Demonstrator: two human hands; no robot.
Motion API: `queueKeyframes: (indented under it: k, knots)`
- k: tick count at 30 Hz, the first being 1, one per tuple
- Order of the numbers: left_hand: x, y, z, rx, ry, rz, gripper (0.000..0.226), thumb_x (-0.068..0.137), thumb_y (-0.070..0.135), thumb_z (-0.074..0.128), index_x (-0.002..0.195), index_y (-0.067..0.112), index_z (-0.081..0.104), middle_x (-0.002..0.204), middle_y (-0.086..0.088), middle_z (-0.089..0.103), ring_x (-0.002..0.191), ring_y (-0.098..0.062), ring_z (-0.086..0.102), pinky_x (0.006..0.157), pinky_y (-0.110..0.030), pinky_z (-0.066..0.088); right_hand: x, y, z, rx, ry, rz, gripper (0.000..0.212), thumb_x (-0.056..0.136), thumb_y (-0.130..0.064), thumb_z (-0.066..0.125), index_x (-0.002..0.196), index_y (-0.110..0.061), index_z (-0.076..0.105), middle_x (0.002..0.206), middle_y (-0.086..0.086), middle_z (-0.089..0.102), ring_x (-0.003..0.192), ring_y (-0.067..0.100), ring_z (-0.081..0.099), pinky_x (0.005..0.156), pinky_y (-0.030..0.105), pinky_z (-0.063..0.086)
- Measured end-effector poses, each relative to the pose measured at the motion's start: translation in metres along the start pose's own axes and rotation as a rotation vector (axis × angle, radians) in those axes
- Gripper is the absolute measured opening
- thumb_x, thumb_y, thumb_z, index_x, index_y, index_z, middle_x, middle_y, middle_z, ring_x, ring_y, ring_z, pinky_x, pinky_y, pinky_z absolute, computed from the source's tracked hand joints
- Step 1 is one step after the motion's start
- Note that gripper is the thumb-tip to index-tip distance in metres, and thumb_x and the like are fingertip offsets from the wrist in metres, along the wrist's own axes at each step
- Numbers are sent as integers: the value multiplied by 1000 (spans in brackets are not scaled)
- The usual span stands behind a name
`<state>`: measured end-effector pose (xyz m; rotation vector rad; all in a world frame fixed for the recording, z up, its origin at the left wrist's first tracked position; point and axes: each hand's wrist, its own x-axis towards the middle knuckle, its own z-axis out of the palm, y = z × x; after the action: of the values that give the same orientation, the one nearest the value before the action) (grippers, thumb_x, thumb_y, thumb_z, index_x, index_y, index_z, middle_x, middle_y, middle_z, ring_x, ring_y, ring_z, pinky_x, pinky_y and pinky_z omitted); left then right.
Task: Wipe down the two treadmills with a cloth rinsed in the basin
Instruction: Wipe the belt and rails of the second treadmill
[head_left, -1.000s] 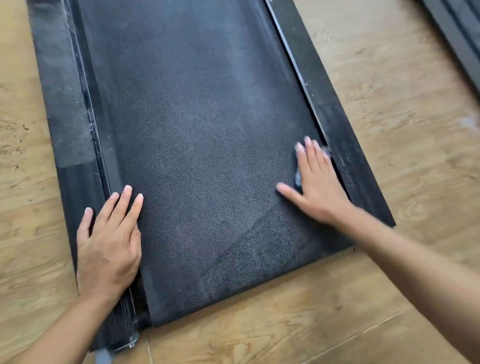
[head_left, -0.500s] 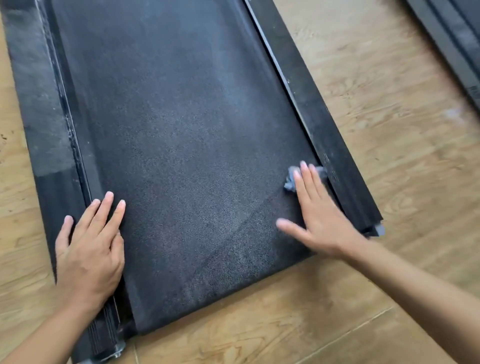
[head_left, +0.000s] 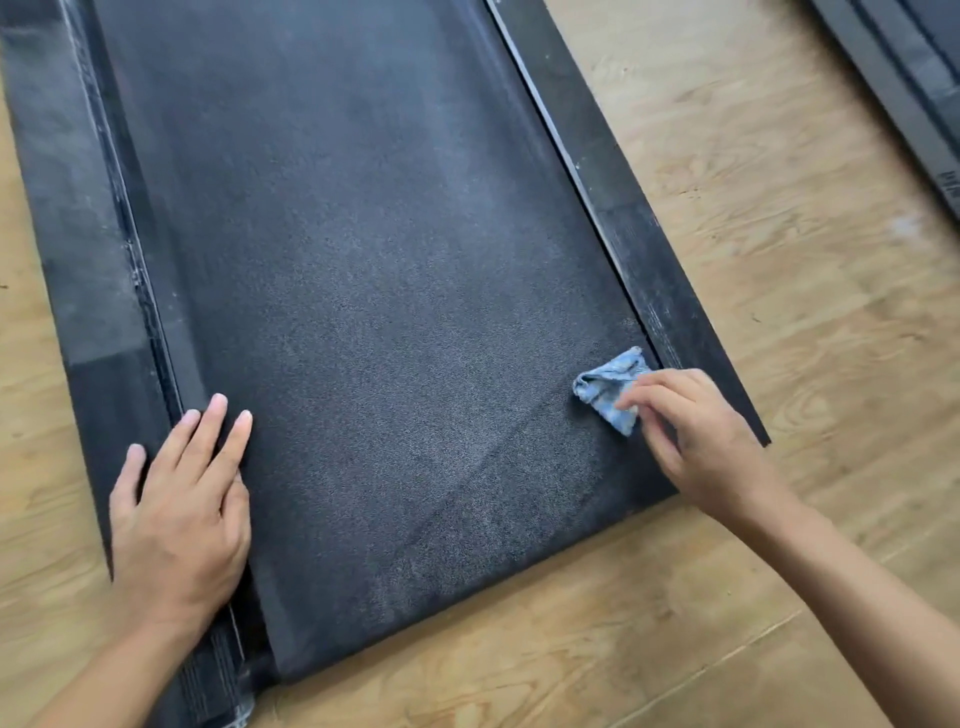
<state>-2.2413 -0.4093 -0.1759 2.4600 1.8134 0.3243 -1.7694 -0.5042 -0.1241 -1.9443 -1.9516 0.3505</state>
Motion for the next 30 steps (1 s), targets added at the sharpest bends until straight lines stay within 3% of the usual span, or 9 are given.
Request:
queueKeyframes:
  k: [2, 6, 10, 13, 16, 21, 23, 26, 30]
  knots:
    - [0, 0, 0, 12, -5, 1, 56, 101, 24, 34, 152, 18, 57, 166, -1, 41, 150, -26, 45, 124, -59, 25, 13, 1, 13, -5, -42, -32, 21, 98, -10, 54, 108, -11, 72, 113, 2, 67, 104, 28, 58, 94, 41, 50]
    - [-1, 0, 0, 12, 3, -8, 56, 101, 25, 33, 151, 18, 57, 166, -1, 42, 150, -25, 45, 123, -59, 25, 36, -7, 30, -76, -23, -64, 26, 97, -12, 64, 123, -10, 68, 138, 8, 59, 127, 33, 53, 112, 44, 42]
    - [0, 0, 1, 17, 10, 6, 56, 101, 24, 34, 151, 18, 58, 166, -1, 42, 149, -26, 46, 123, -59, 26, 52, -18, 34, -114, -26, -97, 24, 98, -27, 65, 115, -11, 63, 122, 7, 56, 124, 34, 52, 111, 46, 41]
    - [0, 1, 1, 18, 27, 20, 55, 100, 22, 35, 150, 17, 58, 165, -2, 43, 148, -26, 48, 122, -59, 28, 62, -17, 44, -119, -82, -119, 39, 101, -34, 61, 130, -8, 56, 134, 10, 52, 138, 34, 46, 121, 42, 33]
    - [0, 1, 1, 20, 27, 17, 55, 99, 21, 38, 150, 18, 59, 165, -2, 44, 148, -26, 48, 121, -58, 28, 84, -16, 56, -99, -100, -50, 61, 102, -47, 57, 146, -6, 45, 152, 12, 42, 156, 31, 26, 128, 44, 23]
    - [0, 0, -1, 13, 0, 10, 56, 98, 21, 39, 152, 20, 57, 166, 0, 42, 149, -24, 46, 123, -58, 26, 165, -7, 59, -168, -134, 101, 77, 103, -60, 33, 161, -10, 33, 170, 7, 28, 161, 28, 12, 130, 53, 6]
    - [0, 0, -1, 10, -4, 10, 57, 98, 21, 39, 152, 20, 56, 166, 0, 42, 149, -24, 46, 123, -58, 26, 192, 1, 57, -200, -156, 95, 76, 104, -59, 27, 165, -13, 27, 174, 5, 19, 162, 25, 10, 131, 48, 7]
    - [1, -3, 0, 6, -8, 8, 57, 99, 22, 37, 152, 20, 56, 166, 0, 42, 150, -25, 46, 123, -58, 26, 203, 10, 58, -216, -181, 69, 67, 110, -47, 32, 167, -13, 19, 175, 6, 11, 162, 24, 6, 132, 43, 5]
    - [-3, -7, 3, -8, -9, 14, 57, 101, 23, 33, 153, 19, 55, 167, -1, 41, 149, -27, 46, 121, -63, 29, 174, 20, 43, -140, -278, -6, 64, 104, 1, 36, 165, -6, 19, 174, 12, 11, 162, 30, 4, 132, 44, 6]
